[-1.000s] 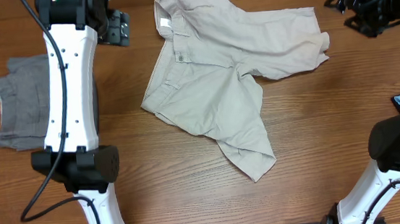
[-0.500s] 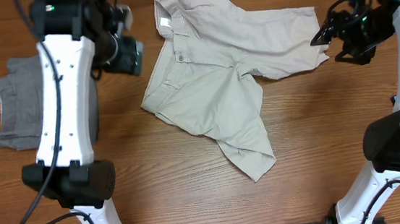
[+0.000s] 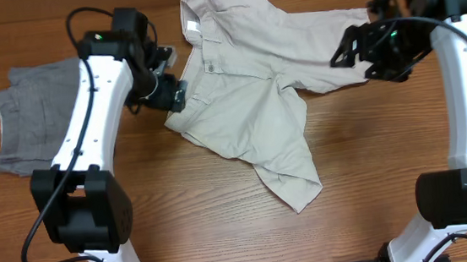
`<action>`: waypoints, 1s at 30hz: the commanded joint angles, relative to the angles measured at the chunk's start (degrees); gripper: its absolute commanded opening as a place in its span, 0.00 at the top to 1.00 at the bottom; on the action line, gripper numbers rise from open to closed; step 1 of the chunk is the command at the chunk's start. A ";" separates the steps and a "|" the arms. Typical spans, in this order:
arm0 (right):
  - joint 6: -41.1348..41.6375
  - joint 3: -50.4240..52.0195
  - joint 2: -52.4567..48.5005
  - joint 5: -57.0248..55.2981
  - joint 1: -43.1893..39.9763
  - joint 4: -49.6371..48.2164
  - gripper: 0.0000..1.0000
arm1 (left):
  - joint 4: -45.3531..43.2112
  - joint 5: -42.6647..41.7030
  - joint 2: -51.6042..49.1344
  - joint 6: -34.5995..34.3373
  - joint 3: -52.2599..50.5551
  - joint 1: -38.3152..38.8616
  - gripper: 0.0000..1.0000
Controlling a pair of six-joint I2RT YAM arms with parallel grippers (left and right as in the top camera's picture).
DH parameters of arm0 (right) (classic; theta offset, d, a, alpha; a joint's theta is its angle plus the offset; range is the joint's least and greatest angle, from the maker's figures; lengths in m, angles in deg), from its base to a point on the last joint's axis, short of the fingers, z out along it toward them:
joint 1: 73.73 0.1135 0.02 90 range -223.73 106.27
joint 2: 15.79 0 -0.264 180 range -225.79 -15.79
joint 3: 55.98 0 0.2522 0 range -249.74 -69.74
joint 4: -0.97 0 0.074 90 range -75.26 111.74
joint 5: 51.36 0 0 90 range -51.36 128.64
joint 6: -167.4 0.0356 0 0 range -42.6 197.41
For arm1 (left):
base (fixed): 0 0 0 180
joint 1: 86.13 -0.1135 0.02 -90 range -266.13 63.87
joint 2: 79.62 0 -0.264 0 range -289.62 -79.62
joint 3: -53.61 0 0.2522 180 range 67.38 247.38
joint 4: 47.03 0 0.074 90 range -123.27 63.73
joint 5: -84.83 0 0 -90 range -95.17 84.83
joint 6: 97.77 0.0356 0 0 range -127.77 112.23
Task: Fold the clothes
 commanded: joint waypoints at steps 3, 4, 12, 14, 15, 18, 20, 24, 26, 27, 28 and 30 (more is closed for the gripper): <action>1.97 5.18 0.13 -1.03 0.26 -4.31 0.16 | -16.48 -11.85 -3.74 3.85 -2.54 1.14 0.14; 2.21 5.84 0.13 -0.98 0.26 -4.96 0.16 | -19.34 -13.03 -4.72 2.51 -2.54 1.11 0.18; 2.19 8.13 0.13 -1.01 0.26 -6.38 0.16 | -33.92 -18.99 -14.25 -3.17 -2.51 1.27 0.31; 2.19 8.13 0.13 -1.03 0.28 -6.32 0.16 | -36.24 -19.78 -16.44 -4.20 -2.51 1.25 0.31; 2.19 8.13 0.13 -1.03 0.26 -6.34 0.16 | -37.33 -20.59 -17.31 -4.59 -2.51 1.25 0.32; 2.16 8.13 0.13 -1.05 0.26 -6.38 0.16 | -40.89 -23.15 -19.52 -4.85 -2.51 1.27 0.34; 2.19 8.13 0.13 -1.46 0.28 -6.32 0.16 | -42.40 -23.15 -20.22 -5.18 -2.51 1.27 0.36; 2.19 8.13 0.13 -1.92 0.26 -6.23 0.17 | -44.85 -22.77 -20.81 -4.92 -2.51 1.36 0.50; 2.19 8.13 0.13 -1.92 0.28 -6.08 0.17 | -46.80 -22.08 -21.11 -4.94 -2.51 1.60 0.51; 2.16 8.13 0.13 -1.92 0.28 -5.90 0.17 | -47.91 -21.70 -21.27 -4.96 -2.51 1.66 0.50; 2.16 8.13 0.13 -1.92 0.28 -5.77 0.17 | -49.11 -21.22 -21.49 -5.22 -2.51 1.66 0.50; 2.14 8.13 0.13 -2.12 0.28 -5.53 0.17 | -50.62 -21.22 -21.64 -6.08 -2.51 1.68 0.49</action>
